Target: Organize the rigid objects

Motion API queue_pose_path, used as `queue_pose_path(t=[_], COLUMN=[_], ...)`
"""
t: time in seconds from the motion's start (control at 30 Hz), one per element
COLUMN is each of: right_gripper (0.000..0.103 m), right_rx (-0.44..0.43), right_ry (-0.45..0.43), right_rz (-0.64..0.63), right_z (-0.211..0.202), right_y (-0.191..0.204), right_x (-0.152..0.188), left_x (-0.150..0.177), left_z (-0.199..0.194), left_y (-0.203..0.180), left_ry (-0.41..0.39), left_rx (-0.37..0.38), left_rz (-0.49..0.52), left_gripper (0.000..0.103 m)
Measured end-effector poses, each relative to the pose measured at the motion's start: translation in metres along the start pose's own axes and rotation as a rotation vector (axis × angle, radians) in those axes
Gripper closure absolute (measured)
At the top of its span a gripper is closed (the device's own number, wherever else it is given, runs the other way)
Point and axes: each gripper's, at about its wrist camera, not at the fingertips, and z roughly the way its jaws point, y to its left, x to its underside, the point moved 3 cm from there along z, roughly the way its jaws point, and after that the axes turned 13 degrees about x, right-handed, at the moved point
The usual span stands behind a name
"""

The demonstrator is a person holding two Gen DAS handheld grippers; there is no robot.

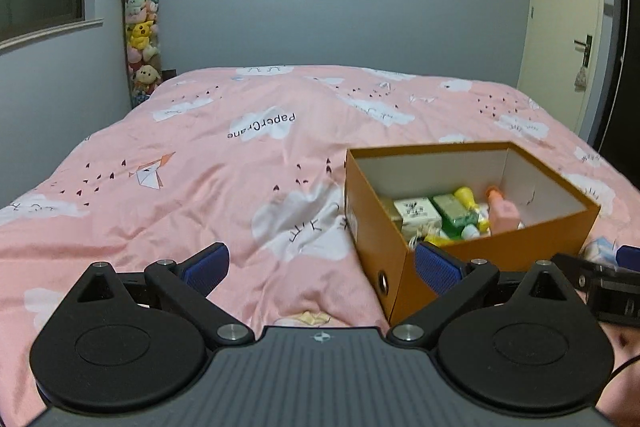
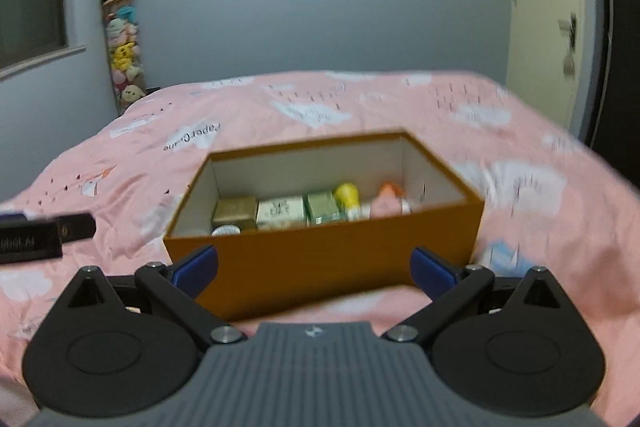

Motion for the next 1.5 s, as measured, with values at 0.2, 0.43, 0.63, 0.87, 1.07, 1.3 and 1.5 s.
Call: queue_pose_path(t=[0.2,0.43,0.63,0.87,1.07,1.3,1.5], right_gripper=[0.003,0.003,0.003,0.003,0.003,0.003,0.003], right_rx=[0.014,-0.001,-0.004,-0.007,-0.011,-0.011,-0.013], right_ry=[0.061,0.075,0.072,0.072,0.070,0.072,0.070], right_rz=[0.000,-0.025,-0.030,-0.033,-0.040,-0.040,-0.045], right_z=[0.014,0.016,0.016,0.017,0.017,0.017,0.017], right_y=[0.005,0.011,0.011,0.011,0.012,0.013,0.013], right_x=[0.013,0.018,0.017,0.017,0.017,0.017,0.018], left_x=[0.016,0.021,0.021,0.020,0.020,0.020,0.020], left_z=[0.009,0.009,0.009,0.009,0.008,0.008,0.008], left_y=[-0.005,-0.005,-0.004,-0.005,-0.004,-0.003,-0.003], left_ry=[0.049,0.060,0.063,0.062,0.063,0.064,0.065], left_rx=[-0.013,0.000,-0.005,-0.007,-0.011,-0.010,-0.012], left_rz=[0.006,-0.001,-0.005,0.001,-0.004,-0.003,-0.006], left_gripper=[0.000,0.000,0.000,0.000,0.000,0.000,0.000])
